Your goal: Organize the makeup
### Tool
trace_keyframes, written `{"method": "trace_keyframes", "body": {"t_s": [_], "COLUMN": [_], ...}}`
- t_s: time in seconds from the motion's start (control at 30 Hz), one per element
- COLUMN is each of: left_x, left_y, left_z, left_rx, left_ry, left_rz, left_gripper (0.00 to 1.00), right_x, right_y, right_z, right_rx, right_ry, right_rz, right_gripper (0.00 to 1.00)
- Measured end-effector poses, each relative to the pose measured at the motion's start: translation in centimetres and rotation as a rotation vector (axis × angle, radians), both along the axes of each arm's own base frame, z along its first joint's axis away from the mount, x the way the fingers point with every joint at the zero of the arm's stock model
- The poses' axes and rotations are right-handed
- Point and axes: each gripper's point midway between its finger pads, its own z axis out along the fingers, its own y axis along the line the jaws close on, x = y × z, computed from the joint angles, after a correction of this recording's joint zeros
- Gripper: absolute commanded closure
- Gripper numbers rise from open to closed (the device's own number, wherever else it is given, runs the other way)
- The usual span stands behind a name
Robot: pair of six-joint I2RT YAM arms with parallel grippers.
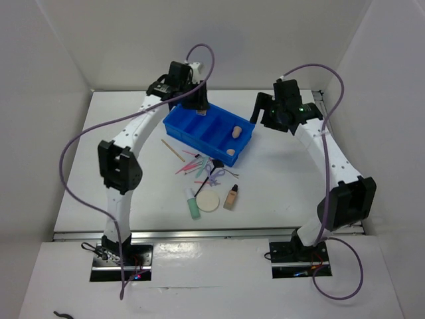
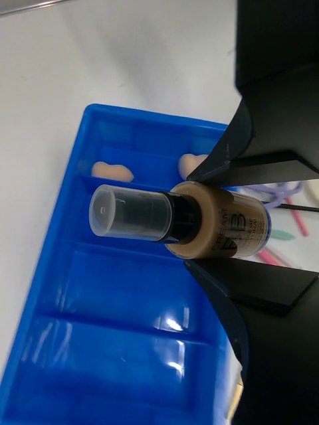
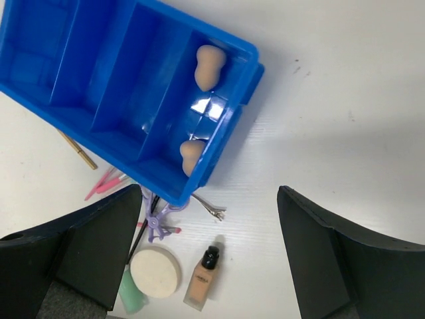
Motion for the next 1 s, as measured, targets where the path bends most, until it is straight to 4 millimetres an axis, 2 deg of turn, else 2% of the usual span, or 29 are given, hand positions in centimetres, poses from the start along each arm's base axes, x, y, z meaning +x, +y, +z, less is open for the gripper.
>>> {"method": "trace_keyframes", "body": {"t_s": [0.07,0.13,0.27,0.37,0.47,0.5,0.6,0.63,0.7,0.8,0.9,1.0], "left_x": [2.0,3.0,2.2,1.2,0.9,0.8,0.9,0.8,0.9,0.9,1.0,1.0], "left_y": [-1.9,-3.4,-4.9,-5.6,-6.1,-6.3,-6.6,-6.6,-6.6,-6.6,-6.6,-6.6], "left_z": [-2.2,-5.2,-11.1,-13.3,-13.6,-13.6,-13.5,-13.5,-13.5,-13.4,-13.4,-13.3], "left_rx": [0.016,0.033,0.079,0.095,0.093,0.092,0.087,0.087,0.087,0.086,0.086,0.088], "left_ry": [0.022,0.057,0.174,0.227,0.234,0.232,0.224,0.225,0.224,0.224,0.218,0.215], "left_rz": [-0.035,-0.059,-0.091,-0.114,-0.128,-0.131,-0.135,-0.136,-0.135,-0.134,-0.135,-0.135], "left_gripper": [1.00,1.00,1.00,1.00,0.91,0.77,0.61,0.49,0.41,0.22,0.16,0.16], "right_x": [-0.6,-1.2,-2.4,-3.4,-4.1,-4.3,-4.7,-4.7,-4.9,-5.2,-5.4,-5.5], "right_y": [-0.9,-1.8,-3.3,-3.9,-4.1,-4.0,-3.9,-3.8,-3.7,-3.4,-2.9,-2.3], "right_z": [1.2,2.2,3.3,3.3,2.5,2.1,1.5,1.4,1.2,0.4,-0.9,-2.5], "right_rx": [0.011,0.021,0.031,0.035,0.035,0.036,0.042,0.045,0.052,0.061,0.083,0.104], "right_ry": [-0.024,-0.046,-0.068,-0.060,-0.035,-0.022,0.002,0.006,0.016,0.038,0.078,0.124], "right_rz": [-0.020,-0.040,-0.075,-0.091,-0.096,-0.094,-0.088,-0.086,-0.083,-0.073,-0.061,-0.048], "right_gripper": [0.10,0.10,0.10,0.10,0.10,0.09,0.07,0.04,0.04,0.04,0.04,0.06]}}
